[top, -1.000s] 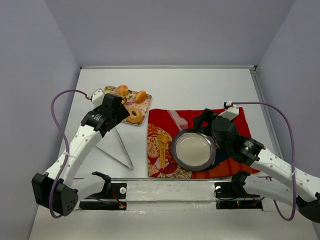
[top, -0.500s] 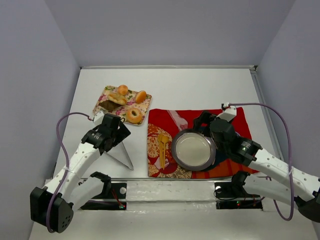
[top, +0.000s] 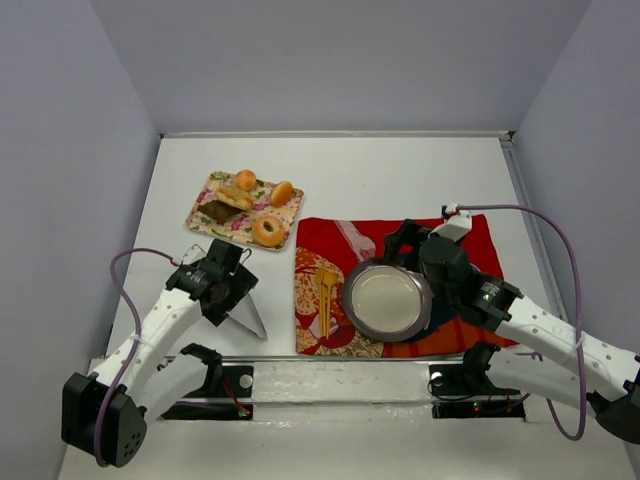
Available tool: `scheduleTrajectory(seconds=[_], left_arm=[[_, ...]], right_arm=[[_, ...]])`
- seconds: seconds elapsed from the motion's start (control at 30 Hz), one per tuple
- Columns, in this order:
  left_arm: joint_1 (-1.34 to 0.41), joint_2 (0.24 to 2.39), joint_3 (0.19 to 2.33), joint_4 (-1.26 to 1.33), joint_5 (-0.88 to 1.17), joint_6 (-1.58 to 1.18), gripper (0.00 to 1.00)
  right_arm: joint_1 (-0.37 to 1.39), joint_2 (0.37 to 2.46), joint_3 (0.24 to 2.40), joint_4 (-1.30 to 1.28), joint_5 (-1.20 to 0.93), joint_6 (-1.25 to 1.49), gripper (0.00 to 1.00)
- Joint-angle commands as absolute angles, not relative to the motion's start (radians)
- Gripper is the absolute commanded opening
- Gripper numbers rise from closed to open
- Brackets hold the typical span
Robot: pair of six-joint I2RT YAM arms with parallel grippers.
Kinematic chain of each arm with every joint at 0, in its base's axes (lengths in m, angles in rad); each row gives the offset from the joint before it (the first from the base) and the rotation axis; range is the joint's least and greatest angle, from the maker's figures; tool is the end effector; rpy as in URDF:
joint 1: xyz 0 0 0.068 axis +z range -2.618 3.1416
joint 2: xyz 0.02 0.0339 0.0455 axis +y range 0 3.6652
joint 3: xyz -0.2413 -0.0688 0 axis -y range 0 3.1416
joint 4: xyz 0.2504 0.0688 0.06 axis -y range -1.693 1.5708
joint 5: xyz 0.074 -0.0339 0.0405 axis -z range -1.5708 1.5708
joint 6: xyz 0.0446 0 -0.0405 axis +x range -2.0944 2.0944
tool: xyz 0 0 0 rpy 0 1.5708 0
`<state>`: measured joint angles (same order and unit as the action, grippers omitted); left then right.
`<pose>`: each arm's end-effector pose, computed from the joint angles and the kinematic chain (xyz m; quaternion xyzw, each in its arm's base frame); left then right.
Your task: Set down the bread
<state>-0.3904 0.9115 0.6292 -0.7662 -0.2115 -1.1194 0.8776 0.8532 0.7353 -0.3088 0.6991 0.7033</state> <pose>0.1775 -0.0629 0.1902 -0.3679 0.8879 -0.1017 0.2569 0.1598 0.1474 0.2807 0.1159 0.8031 0.1589 0.5625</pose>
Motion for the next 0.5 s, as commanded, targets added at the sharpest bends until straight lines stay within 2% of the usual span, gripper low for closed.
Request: scheduleTrajectory(seconds=[0.0,0.2,0.47], left_arm=[[-0.388,0.949,0.635,-0.867,-0.210,-1.192,0.99],[-0.390,1.028,0.652,-0.887,-0.236,-1.259,0.99],[-0.390,1.046,0.638,-0.790,-0.236,-1.262,0.99]], right_arm=[[0.877,0.851,0.721,-0.250,0.718,0.696,1.00],[0.877,0.835,0.706,-0.245,0.718,0.712,1.00],[0.877,0.838,0.704,-0.233,0.695,0.704,1.00]])
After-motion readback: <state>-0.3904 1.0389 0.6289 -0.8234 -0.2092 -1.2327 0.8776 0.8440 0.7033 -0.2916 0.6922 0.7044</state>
